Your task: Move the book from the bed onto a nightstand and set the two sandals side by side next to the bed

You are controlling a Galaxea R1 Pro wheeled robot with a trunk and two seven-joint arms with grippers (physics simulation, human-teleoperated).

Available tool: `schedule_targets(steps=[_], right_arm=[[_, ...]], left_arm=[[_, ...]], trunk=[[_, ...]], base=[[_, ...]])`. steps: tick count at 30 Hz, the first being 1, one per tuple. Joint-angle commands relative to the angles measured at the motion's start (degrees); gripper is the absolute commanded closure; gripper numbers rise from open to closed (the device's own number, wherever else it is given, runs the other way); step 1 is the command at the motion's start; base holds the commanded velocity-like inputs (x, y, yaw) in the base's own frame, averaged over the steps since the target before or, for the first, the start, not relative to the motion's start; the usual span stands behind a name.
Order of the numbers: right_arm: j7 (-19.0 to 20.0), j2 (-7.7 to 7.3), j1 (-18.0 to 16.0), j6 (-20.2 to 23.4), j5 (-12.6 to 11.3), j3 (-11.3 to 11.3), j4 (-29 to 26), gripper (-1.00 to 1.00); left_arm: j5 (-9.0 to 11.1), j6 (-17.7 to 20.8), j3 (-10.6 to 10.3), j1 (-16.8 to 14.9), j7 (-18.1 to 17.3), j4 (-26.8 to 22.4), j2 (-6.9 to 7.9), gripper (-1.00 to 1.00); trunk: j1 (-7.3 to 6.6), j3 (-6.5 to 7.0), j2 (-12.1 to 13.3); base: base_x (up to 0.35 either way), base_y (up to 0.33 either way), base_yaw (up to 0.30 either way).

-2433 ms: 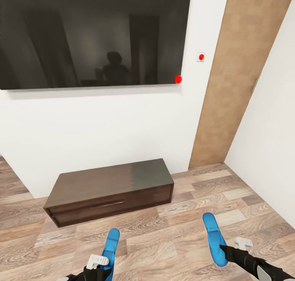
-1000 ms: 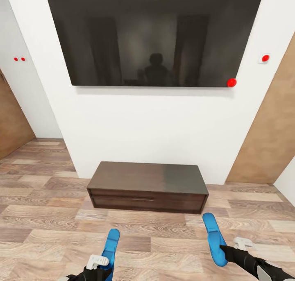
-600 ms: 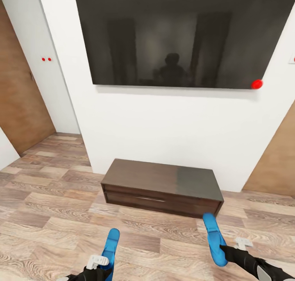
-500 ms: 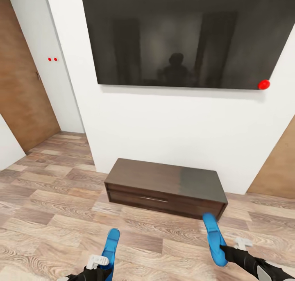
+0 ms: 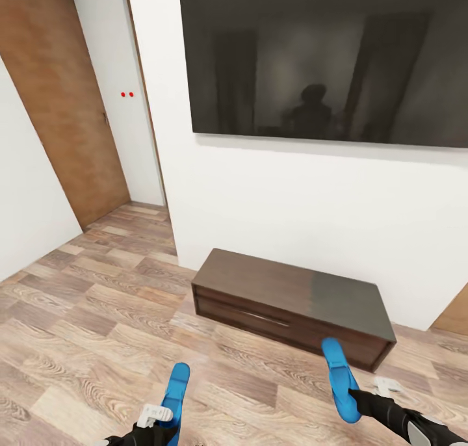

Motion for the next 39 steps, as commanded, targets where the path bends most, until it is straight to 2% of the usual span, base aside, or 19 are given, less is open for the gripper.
schedule_targets(steps=[1, 15, 19, 22, 26, 30, 36, 39], right_arm=[[0.38, -0.03, -0.03, -0.11, -0.27, -0.15, 0.06, 1.0], [0.3, 0.05, -0.01, -0.11, -0.35, -0.13, 0.09, 1.0], [0.24, 1.39, -0.02, -0.14, -0.39, -0.16, 0.83, 1.0], [0.21, 2.28, -0.03, -1.14, -0.39, -0.16, 4.37, 1.0], [0.21, 2.48, -0.03, -3.51, -0.39, -0.16, 6.61, 1.0], [0.21, 2.53, -0.03, -4.06, -0.41, -0.16, 6.98, 1.0], [0.21, 2.59, 0.02, -4.15, -0.44, -0.16, 7.08, 1.0], [0.21, 2.6, 0.05, -4.19, -0.44, -0.16, 7.91, 1.0]], left_arm=[[-0.56, -0.18, 0.47, -0.05, -0.29, 0.02, -0.05, 1.0], [-0.49, -0.17, 0.54, -0.02, 0.0, 0.02, 0.01, 1.0], [-0.55, -0.2, 0.56, -0.03, 0.05, 0.02, 0.05, 1.0], [-0.56, -0.2, 0.57, -0.02, 0.06, 0.02, 0.06, 1.0], [-0.56, -0.2, 0.58, -0.01, 0.06, 0.23, 0.28, 1.0], [-0.56, -0.19, 0.63, -0.02, 0.07, 0.37, 0.46, 1.0], [-0.56, -0.23, 0.65, 0.07, 0.13, 1.69, 0.65, 1.0], [-0.5, -0.89, 0.65, 0.16, 0.15, 5.03, 1.67, 1.0]], trunk=[[0.0, -0.05, -0.03], [0.0, -0.05, -0.03], [0.0, -0.05, -0.03], [0.0, -0.05, -0.03], [0.0, -0.05, -0.03], [0.0, -0.05, -0.03], [0.0, -0.05, -0.03], [0.0, -0.05, -0.03]], base=[[0.0, 0.0, 0.292], [0.0, 0.0, 0.292], [0.0, 0.0, 0.293], [0.0, 0.0, 0.293], [0.0, 0.0, 0.293], [0.0, 0.0, 0.293], [0.0, 0.0, 0.293], [0.0, 0.0, 0.293]])
